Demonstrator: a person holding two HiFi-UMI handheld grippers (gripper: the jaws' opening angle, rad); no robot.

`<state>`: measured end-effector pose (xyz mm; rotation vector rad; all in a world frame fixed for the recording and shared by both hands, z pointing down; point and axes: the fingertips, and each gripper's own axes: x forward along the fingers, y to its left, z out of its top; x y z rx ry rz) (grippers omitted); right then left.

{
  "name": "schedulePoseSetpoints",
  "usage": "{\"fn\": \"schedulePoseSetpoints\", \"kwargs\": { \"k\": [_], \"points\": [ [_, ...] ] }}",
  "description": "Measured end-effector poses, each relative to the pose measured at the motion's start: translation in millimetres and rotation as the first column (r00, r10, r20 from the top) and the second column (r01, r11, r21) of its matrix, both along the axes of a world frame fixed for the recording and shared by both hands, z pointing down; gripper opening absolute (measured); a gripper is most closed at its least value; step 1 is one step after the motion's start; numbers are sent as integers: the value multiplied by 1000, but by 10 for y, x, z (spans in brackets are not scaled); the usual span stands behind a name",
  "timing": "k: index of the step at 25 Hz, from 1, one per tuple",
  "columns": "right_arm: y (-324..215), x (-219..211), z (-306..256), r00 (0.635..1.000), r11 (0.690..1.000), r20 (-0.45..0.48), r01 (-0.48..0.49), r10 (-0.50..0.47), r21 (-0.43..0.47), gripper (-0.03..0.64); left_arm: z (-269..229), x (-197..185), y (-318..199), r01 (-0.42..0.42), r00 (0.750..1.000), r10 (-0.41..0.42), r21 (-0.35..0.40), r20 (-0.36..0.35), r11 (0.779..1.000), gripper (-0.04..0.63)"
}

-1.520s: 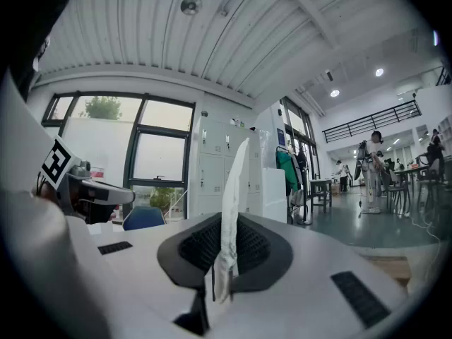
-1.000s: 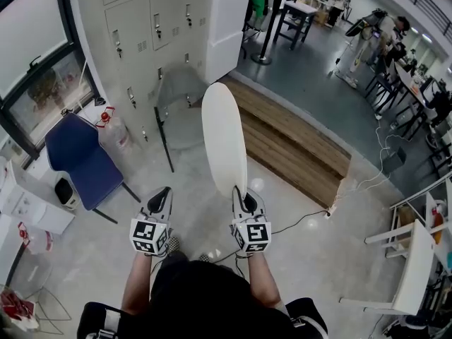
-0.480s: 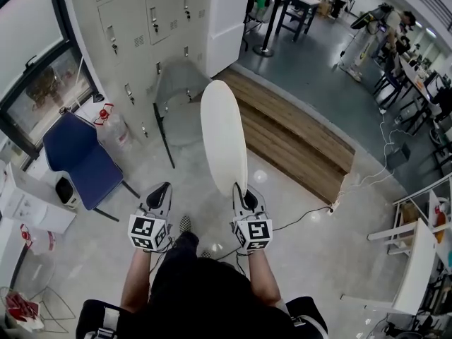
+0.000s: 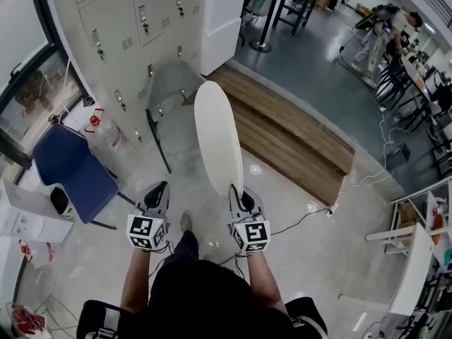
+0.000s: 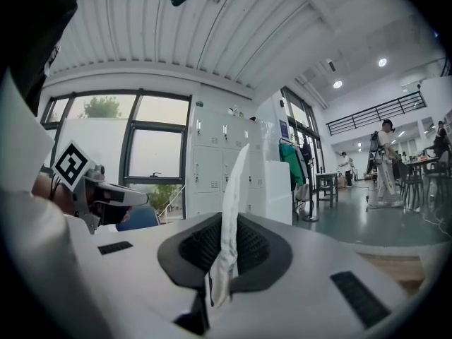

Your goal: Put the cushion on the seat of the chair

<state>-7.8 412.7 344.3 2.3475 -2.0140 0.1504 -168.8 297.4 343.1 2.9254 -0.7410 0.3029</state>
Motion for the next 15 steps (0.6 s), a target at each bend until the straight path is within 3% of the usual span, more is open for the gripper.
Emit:
{"fn": "schedulePoseSetpoints", "kwargs": {
  "k": [15],
  "points": [
    [-1683, 342, 64, 1000, 996, 15, -5, 6, -86, 48, 80, 407, -1742, -18, 1000, 19, -41, 20, 999, 25]
  ]
}}
